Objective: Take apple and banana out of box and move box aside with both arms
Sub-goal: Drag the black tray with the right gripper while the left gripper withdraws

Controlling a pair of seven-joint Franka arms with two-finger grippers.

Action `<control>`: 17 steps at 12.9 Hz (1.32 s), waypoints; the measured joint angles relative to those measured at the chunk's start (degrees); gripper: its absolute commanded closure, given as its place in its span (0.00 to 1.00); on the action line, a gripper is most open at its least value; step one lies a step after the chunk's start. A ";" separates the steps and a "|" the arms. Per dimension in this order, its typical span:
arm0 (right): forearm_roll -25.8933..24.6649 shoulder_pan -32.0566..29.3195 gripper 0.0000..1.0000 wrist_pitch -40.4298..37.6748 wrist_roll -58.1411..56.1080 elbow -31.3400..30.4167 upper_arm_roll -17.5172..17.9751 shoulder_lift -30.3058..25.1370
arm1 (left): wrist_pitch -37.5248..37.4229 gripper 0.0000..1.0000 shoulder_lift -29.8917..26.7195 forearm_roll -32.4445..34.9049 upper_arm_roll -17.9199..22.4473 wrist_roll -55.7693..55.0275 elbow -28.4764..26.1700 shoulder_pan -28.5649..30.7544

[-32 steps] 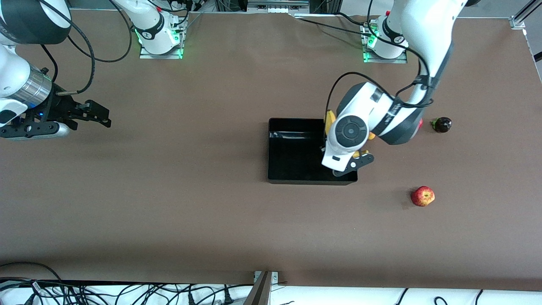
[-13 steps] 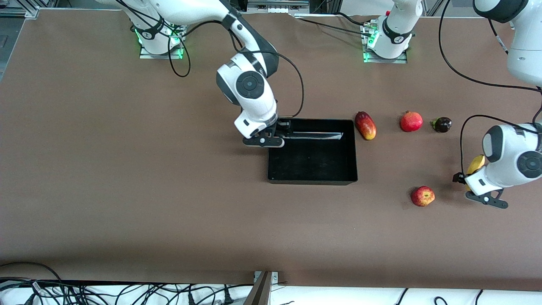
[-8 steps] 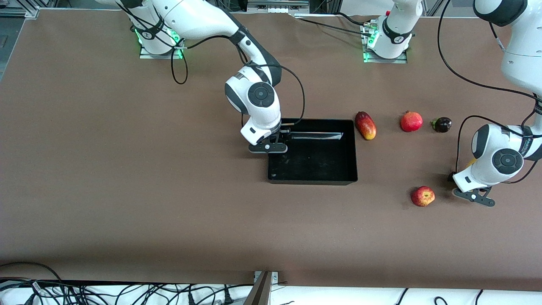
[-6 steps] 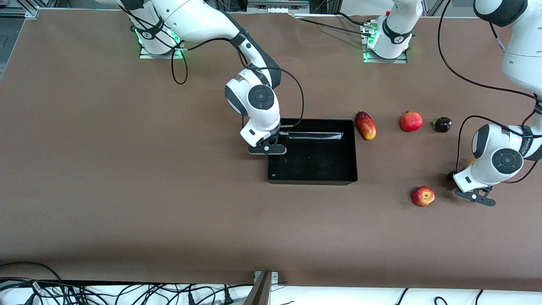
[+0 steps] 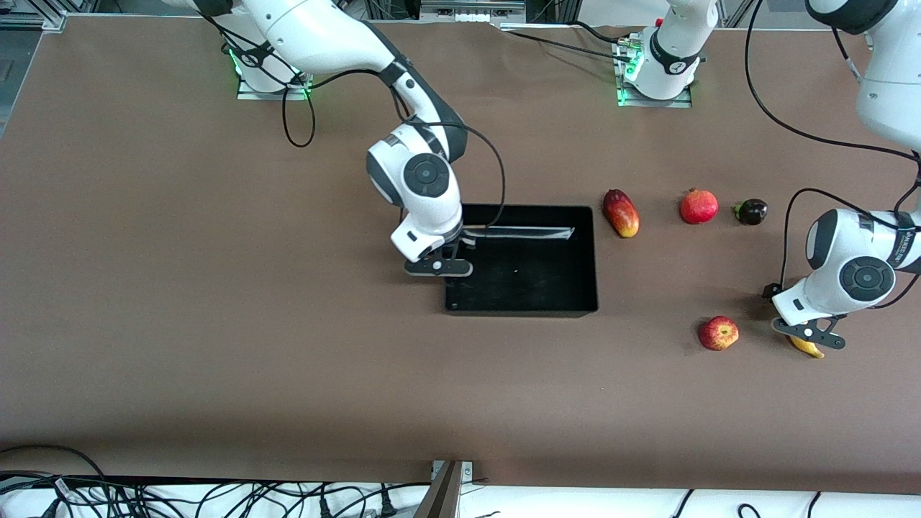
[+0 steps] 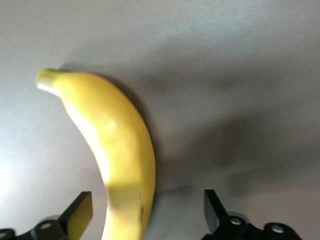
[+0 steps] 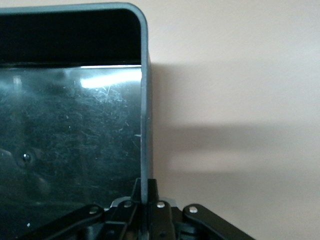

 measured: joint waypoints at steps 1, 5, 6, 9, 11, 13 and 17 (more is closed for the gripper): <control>0.50 -2.30 1.00 -3.02 -3.13 0.28 -0.18 -1.50 | -4.08 0.00 -1.82 -1.22 -1.53 -0.09 0.19 -0.06; 4.02 -15.73 1.00 -16.90 -23.50 0.15 -1.19 -9.23 | -14.21 0.00 -9.68 -15.03 -3.44 -0.53 0.46 -2.19; 4.08 -18.87 1.00 -18.66 -27.46 -1.06 -2.02 -11.08 | -16.03 0.00 -11.81 -19.33 -3.37 -2.15 0.50 -3.47; 4.27 -22.09 1.00 -17.95 -38.64 -9.47 -9.38 -16.26 | -19.13 0.00 -18.61 -29.36 -3.24 -12.82 0.56 -8.57; 4.31 -22.08 1.00 -13.91 -44.34 -16.24 -14.42 -18.47 | -19.82 0.00 -22.67 -33.52 -3.24 -20.31 0.59 -12.08; 4.37 -22.12 1.00 -6.92 -49.41 -22.96 -18.63 -19.17 | -19.89 0.00 -25.87 -36.05 -3.24 -27.71 0.63 -15.24; 6.44 -22.15 0.75 3.64 -51.28 -33.48 -20.94 -19.30 | -15.97 0.00 -30.07 -40.00 -3.23 -42.76 0.52 -19.07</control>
